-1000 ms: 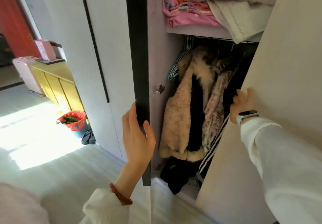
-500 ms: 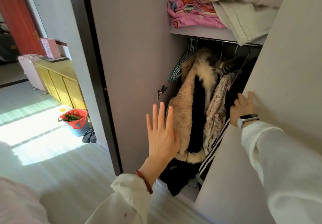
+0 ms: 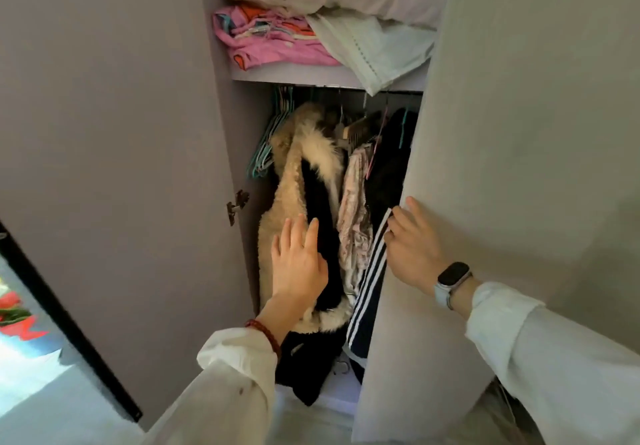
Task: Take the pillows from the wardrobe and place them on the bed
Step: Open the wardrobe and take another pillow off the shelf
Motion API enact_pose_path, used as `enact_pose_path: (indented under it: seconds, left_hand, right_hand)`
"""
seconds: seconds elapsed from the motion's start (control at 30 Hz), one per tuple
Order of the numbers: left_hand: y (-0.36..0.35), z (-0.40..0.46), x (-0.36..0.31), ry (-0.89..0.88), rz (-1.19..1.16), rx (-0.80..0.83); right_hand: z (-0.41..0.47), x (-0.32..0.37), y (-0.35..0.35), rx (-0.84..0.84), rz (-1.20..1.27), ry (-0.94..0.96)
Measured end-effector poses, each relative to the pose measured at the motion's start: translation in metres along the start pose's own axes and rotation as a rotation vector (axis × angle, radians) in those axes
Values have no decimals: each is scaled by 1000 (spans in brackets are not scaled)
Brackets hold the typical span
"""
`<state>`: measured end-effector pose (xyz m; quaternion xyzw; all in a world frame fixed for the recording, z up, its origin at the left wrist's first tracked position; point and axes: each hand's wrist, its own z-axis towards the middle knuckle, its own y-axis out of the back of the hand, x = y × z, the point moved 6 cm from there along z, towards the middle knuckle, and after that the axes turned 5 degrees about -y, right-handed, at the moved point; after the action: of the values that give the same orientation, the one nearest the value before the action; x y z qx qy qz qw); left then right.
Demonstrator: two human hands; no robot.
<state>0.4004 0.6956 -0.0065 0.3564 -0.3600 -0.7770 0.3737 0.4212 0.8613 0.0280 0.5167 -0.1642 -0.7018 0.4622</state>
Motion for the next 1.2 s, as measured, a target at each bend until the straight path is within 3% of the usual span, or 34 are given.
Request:
enact_pose_path:
  seconds: [0.13,0.37,0.57,0.73,0.97,1.2]
  left_hand:
    - [-6,30,-41,-170,-106,-2]
    - [-22,55,-124,-470,-263,29]
    - [-42,37,-193,-718,-404,115]
    - [-53,18,-235,-805,-468,159]
    - [-54,20,-263,-897,-481,171]
    - [-41,61,-252,-903,-439,102]
  right_hand:
    - [-42,1,24,-154,46,-28]
    - [-125,-9,38,-212,-14,-59]
    - [-201,-33,65,-232,-92,-240]
    - [-254,-56,79,-152,-132,-452]
    - [-276,-99,77,-73,-81,-976]
    - [-220,-117,47,-25,51,-1016]
